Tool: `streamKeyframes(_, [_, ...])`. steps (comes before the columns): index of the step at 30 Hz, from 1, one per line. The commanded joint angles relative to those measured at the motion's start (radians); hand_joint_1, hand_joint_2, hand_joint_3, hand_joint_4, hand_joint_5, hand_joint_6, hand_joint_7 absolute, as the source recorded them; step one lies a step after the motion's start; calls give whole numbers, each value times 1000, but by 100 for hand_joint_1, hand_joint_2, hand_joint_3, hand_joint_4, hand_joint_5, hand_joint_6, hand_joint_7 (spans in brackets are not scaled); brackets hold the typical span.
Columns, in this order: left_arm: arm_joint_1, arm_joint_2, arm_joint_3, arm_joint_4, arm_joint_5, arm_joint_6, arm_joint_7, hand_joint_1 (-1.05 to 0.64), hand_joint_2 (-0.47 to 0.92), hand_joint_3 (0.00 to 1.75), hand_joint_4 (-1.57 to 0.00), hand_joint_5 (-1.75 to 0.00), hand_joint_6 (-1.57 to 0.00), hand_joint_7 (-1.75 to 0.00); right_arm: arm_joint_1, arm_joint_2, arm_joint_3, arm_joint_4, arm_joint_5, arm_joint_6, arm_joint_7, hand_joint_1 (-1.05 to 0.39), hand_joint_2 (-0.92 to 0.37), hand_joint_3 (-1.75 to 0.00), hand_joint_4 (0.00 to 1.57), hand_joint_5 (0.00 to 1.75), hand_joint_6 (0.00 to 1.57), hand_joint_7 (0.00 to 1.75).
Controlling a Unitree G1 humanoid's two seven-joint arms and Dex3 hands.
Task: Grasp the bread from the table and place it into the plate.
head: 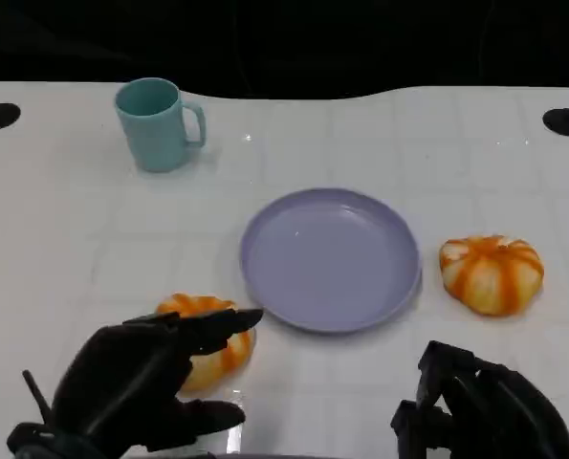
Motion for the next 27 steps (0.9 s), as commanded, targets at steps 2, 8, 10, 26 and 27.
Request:
streamKeyframes(2, [-25,44,-38,-46,191,56,-13,-51,83,0,-40,-23,-36,0,-6,-8,-5,2,-2,-10,2,-73,-92,-24,90,160,80,138])
streamKeyframes(8, [-71,36,-103,-42,399,145,-77,-54,79,0,-28,-16,-22,0,-14,-6,-7,9,2,-8,2,-73,-92,-24,90,160,80,138])
streamKeyframes(10, [-85,26,-122,-27,446,168,-79,-55,79,0,-27,-15,-21,0,-15,-6,-8,9,3,-7,2,-73,-92,-24,90,160,79,138])
streamKeyframes(26, [-262,-29,-206,235,527,296,-113,-47,78,1,-27,-11,-19,0,-18,-7,-12,25,10,-15,18,-72,-92,-23,90,159,79,138])
streamKeyframes(27, [-276,-32,-211,260,521,302,-117,-48,78,1,-27,-10,-18,0,-18,-7,-13,26,10,-16,19,-72,-92,-23,90,159,79,138])
